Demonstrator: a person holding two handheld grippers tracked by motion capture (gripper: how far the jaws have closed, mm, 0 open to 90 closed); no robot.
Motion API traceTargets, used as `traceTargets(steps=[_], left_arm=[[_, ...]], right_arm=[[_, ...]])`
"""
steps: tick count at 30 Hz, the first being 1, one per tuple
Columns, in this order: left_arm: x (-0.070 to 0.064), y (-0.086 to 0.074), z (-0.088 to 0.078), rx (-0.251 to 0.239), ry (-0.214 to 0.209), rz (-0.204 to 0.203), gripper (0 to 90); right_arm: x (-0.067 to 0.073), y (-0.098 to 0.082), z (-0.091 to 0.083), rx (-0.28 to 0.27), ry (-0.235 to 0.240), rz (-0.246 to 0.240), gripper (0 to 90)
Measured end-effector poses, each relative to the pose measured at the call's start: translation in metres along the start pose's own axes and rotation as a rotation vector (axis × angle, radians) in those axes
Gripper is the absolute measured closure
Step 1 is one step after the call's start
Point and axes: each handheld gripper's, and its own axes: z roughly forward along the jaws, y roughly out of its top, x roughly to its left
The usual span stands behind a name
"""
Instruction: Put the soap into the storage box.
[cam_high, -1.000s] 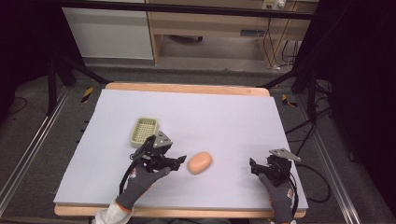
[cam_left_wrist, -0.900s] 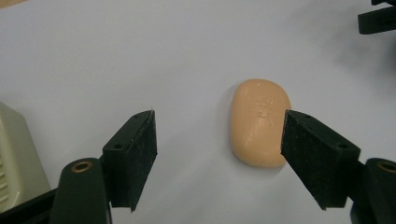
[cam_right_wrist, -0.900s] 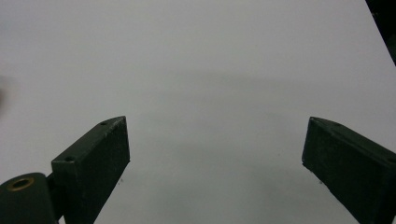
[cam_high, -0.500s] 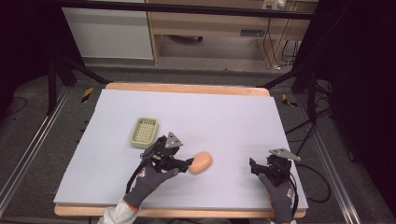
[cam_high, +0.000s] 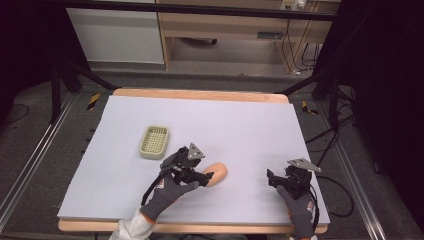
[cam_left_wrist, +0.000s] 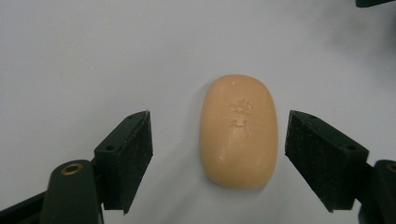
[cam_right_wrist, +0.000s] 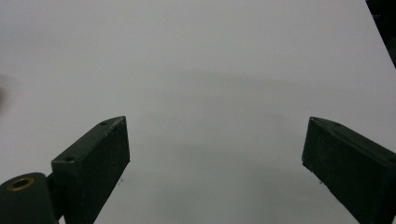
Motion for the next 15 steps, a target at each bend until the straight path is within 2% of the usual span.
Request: traceTargets(steps=[2, 15], left_arm=[[-0.003, 0.001, 0.005, 0.015, 0.000, 0.014, 22.0], [-0.009, 0.004, 0.022, 0.055, -0.003, 0.039, 21.4]], right_arm=[[0.000, 0.000, 0.000, 0.000, 0.000, -0.002, 7.8], [0.001, 0.000, 0.001, 0.004, 0.002, -0.003, 7.9]])
